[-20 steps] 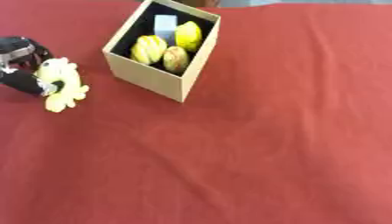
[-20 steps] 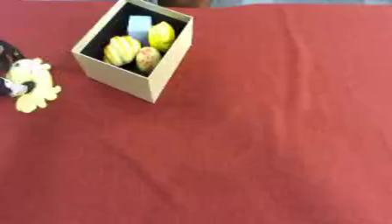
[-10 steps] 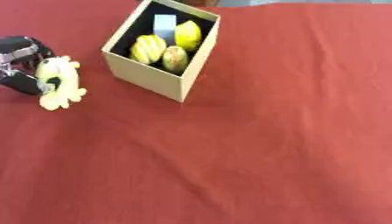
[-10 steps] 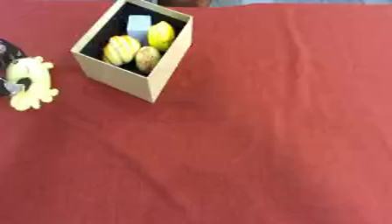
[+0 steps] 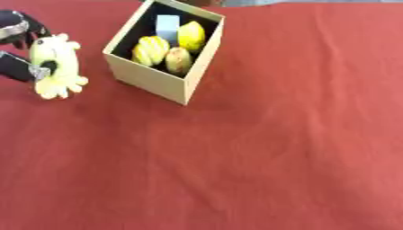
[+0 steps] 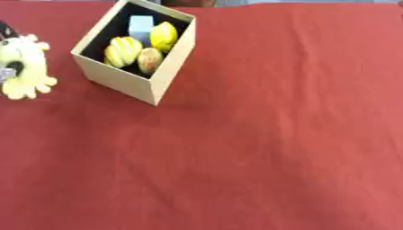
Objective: Pick up objects on the table and place them in the box.
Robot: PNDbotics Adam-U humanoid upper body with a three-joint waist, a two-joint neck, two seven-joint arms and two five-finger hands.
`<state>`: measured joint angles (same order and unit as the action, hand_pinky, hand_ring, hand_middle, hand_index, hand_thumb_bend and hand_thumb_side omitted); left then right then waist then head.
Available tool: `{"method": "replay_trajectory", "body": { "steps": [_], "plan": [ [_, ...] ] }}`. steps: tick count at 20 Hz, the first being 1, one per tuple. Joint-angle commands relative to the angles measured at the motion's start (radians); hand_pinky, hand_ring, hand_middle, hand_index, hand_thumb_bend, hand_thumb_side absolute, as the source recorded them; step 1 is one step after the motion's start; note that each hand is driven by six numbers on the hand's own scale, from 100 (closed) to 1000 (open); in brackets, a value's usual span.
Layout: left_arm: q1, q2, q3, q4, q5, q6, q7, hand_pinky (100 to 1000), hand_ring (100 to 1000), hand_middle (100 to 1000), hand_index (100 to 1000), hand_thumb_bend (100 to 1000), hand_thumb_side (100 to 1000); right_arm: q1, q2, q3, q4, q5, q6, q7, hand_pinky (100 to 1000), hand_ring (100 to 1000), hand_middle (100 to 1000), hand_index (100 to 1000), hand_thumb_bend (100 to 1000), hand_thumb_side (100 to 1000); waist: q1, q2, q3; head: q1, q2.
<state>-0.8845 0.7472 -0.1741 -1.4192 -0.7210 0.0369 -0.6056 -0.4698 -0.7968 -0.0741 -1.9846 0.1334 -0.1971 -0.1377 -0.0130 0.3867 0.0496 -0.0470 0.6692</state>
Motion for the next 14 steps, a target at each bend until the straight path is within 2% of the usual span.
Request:
{"method": "replay_trajectory", "body": {
  "steps": [1, 7, 14],
  "plan": [
    [-0.042, 0.024, 0.019, -0.057, 0.01, 0.002, 0.005, 659, 627, 627, 707, 100, 149, -0.006, -0.033, -0.016, -0.015, 0.001, 0.0, -0.006, 857, 886, 657, 788, 100, 643, 0.003, -0.029, 0.001, -0.006, 0.004],
    [-0.135, -0.041, 0.003, -0.085, 0.002, -0.009, 0.008, 651, 618, 621, 707, 100, 149, -0.008, -0.031, -0.014, -0.015, -0.002, -0.001, -0.003, 857, 886, 657, 788, 100, 642, 0.006, -0.033, -0.002, -0.01, 0.005],
    [-0.245, -0.15, -0.018, -0.021, -0.024, -0.016, 0.074, 647, 626, 616, 706, 100, 137, -0.014, -0.03, -0.011, -0.015, -0.006, -0.004, 0.001, 857, 886, 657, 788, 100, 637, 0.005, -0.036, -0.007, -0.021, 0.006]
  ]
}}
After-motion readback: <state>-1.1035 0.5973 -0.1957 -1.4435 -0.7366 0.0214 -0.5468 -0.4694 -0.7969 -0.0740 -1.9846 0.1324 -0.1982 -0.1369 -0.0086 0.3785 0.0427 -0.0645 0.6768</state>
